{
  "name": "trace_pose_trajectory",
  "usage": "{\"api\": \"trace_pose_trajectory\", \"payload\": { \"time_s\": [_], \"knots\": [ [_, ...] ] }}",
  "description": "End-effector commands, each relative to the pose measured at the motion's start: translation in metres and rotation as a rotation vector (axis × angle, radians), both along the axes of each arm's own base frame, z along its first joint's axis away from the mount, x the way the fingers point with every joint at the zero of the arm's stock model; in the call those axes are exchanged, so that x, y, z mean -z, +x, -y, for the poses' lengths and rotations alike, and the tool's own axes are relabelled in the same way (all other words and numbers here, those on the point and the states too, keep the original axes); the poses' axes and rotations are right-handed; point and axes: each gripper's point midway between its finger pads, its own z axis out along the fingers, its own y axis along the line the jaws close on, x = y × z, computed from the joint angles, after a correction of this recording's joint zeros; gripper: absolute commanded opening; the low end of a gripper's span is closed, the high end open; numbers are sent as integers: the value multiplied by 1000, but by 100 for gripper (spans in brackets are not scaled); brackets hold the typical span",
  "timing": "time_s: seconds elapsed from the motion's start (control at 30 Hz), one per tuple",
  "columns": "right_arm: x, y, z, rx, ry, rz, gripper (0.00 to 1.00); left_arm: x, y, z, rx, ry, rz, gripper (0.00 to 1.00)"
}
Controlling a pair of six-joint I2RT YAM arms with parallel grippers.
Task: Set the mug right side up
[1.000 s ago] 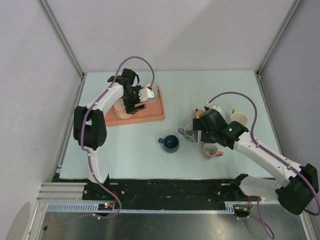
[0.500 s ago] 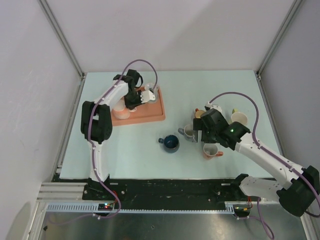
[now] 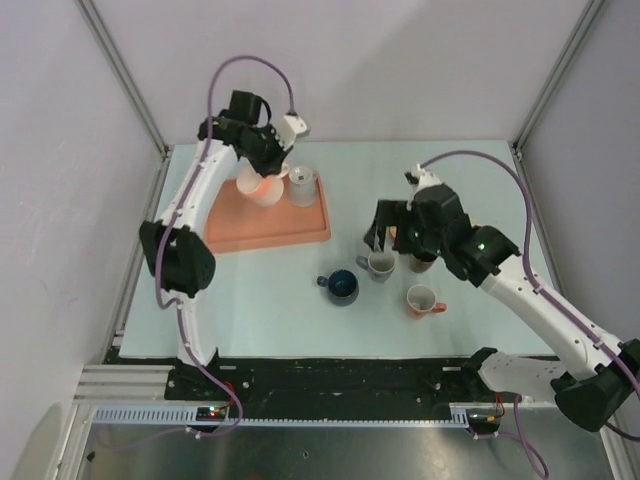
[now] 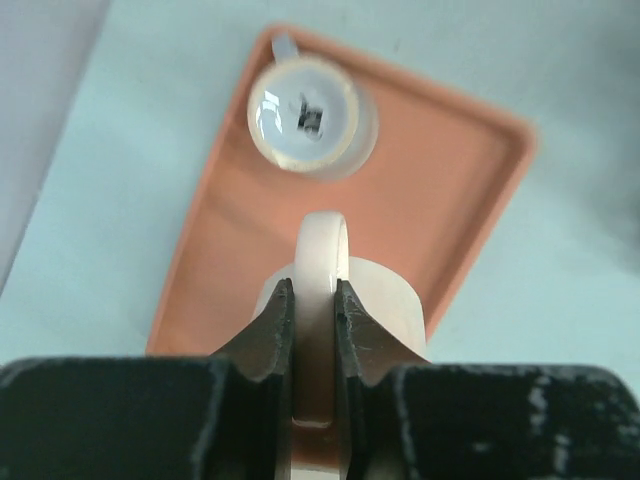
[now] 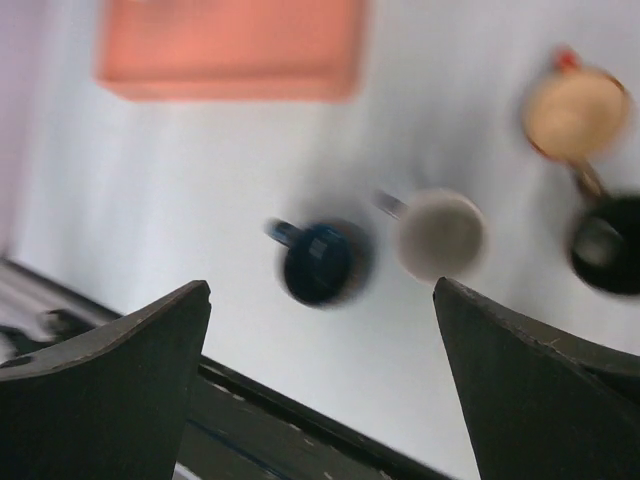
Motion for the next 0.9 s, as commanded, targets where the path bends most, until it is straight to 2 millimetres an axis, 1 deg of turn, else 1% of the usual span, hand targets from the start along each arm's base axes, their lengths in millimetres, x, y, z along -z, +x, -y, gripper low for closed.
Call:
{"api": "trace_pose_trajectory", "payload": {
  "time_s": [0.0,0.03,0.07,0.13,0.2,0.27,0.37,0.47,0.53,0.63,0.7,0.73,0.77,0.83,0.87],
  "knots": [
    [-100,23,-69,-265,375,210,99,-157,-53,37,27,-377,165,0],
    [-118,25,-79,-309,464,238,99,-171,-62,44,31,-442,152,0],
    [-136,33,-86,-335,532,284,99,-188,-70,51,43,-503,146,0],
    [-162,45,-97,-373,636,341,100,-217,-90,68,96,-623,110,0],
    [-183,53,-106,-408,708,373,99,-239,-107,80,133,-698,87,0],
    [-197,60,-115,-436,752,384,99,-255,-120,89,161,-746,71,0],
    [-212,63,-127,-478,814,389,99,-268,-134,98,193,-787,48,0],
    [-225,63,-137,-512,862,409,98,-271,-142,106,220,-804,27,0],
    [-229,63,-142,-527,885,409,93,-271,-145,110,233,-809,16,0],
    [-229,61,-153,-560,921,379,81,-274,-147,114,246,-813,21,0],
    [-229,59,-160,-594,952,354,70,-276,-147,117,251,-821,22,0],
    [-229,57,-164,-610,966,337,61,-278,-147,118,253,-827,24,0],
    [-228,56,-169,-624,974,322,53,-279,-147,118,252,-831,25,0],
    [-228,52,-175,-653,988,302,31,-279,-140,117,228,-828,41,0],
    [-229,49,-176,-666,987,300,16,-278,-135,116,207,-823,54,0]
  ]
}}
